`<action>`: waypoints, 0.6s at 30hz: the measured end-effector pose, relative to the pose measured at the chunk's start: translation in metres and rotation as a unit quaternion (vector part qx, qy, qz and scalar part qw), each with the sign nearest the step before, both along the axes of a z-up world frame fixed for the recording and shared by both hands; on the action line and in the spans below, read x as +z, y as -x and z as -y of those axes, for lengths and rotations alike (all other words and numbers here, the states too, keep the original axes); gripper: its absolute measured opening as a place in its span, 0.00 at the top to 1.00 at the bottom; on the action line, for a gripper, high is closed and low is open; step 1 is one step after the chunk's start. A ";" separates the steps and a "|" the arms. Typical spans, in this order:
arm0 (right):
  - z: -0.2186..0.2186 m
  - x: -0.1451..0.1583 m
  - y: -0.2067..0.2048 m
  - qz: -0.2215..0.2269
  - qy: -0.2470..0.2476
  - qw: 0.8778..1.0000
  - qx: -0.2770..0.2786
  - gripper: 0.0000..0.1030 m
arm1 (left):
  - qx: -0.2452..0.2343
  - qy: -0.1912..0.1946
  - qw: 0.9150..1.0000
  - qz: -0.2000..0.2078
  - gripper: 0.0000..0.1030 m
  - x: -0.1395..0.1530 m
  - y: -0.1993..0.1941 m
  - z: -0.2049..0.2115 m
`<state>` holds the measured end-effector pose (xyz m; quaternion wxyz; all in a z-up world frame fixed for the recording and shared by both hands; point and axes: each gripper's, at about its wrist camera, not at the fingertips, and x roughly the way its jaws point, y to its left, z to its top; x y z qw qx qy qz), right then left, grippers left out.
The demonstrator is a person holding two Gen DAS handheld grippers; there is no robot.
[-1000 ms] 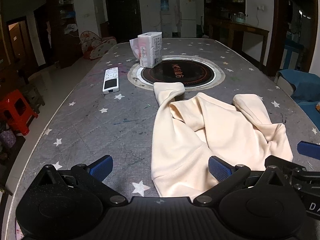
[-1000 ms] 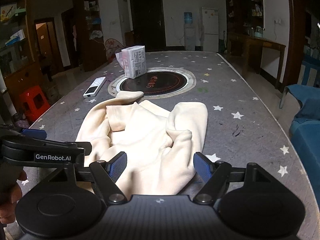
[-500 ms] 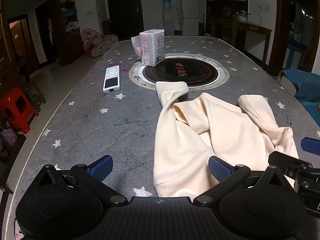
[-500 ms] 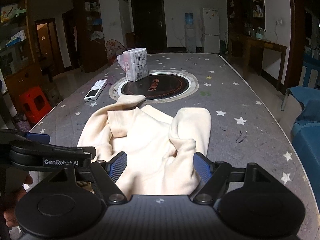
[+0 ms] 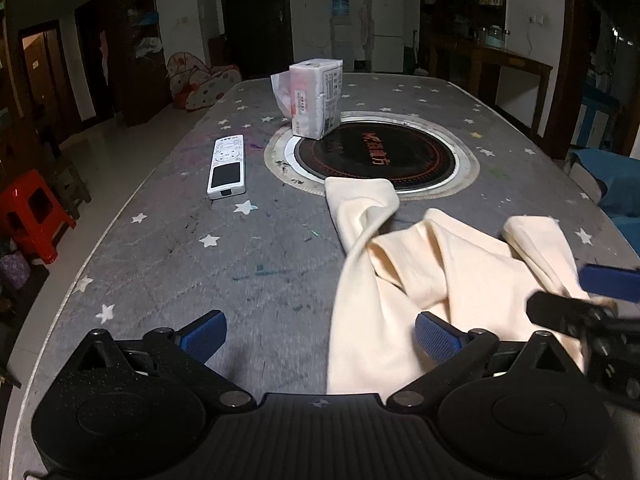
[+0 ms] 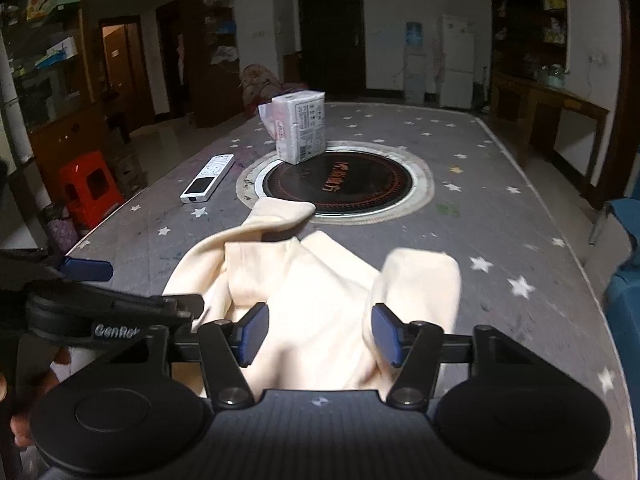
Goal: Fold clothes
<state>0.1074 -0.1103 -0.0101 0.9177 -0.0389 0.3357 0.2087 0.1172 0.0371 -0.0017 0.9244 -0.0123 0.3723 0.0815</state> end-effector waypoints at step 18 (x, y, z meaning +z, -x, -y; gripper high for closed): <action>-0.050 -0.041 -0.095 -0.051 0.043 0.997 0.049 0.90 | -0.035 0.065 0.997 -0.016 0.90 -0.010 -0.022 -0.018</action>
